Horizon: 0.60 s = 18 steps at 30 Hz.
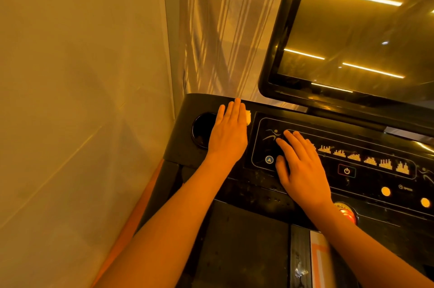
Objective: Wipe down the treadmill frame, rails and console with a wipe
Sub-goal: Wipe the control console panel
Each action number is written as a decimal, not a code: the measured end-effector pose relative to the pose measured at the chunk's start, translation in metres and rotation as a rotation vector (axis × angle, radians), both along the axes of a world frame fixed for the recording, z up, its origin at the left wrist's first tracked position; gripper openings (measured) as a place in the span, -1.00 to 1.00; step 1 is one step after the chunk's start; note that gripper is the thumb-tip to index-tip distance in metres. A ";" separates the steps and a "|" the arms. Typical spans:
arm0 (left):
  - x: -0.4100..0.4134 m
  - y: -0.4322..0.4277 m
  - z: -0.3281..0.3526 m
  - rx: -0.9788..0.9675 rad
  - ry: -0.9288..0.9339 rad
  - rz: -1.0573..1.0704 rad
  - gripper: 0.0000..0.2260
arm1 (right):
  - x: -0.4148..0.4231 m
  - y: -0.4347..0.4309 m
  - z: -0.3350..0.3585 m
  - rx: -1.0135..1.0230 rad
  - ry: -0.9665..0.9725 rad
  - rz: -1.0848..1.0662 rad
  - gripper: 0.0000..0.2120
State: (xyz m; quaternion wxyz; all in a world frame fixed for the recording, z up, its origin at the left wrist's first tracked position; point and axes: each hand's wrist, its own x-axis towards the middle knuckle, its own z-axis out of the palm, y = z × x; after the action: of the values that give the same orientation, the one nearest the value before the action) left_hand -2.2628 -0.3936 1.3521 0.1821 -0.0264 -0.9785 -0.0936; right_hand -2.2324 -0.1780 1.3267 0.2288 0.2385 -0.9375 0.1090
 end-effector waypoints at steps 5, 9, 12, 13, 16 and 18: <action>-0.017 -0.037 0.012 -0.013 -0.056 0.031 -0.38 | -0.001 0.000 0.000 0.000 0.005 0.004 -0.52; -0.023 -0.055 0.019 0.081 -0.106 0.025 -0.45 | -0.002 0.000 -0.002 -0.001 0.001 0.002 -0.52; -0.022 -0.051 0.021 0.220 -0.100 0.055 -0.49 | -0.002 0.000 -0.002 0.001 -0.001 0.000 -0.52; -0.023 -0.049 0.020 0.233 -0.088 0.061 -0.49 | -0.002 0.000 -0.002 0.000 -0.002 0.000 -0.52; -0.027 -0.042 0.014 0.158 -0.077 0.075 -0.49 | -0.002 0.001 -0.003 -0.004 0.000 -0.001 -0.52; -0.027 -0.040 0.009 0.109 -0.082 0.063 -0.47 | -0.001 0.000 -0.003 -0.007 0.004 0.001 -0.52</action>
State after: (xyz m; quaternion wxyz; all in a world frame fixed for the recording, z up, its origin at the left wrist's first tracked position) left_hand -2.2903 -0.4336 1.3614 0.1461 0.0181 -0.9789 -0.1419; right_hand -2.2336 -0.1776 1.3241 0.2315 0.2385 -0.9365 0.1119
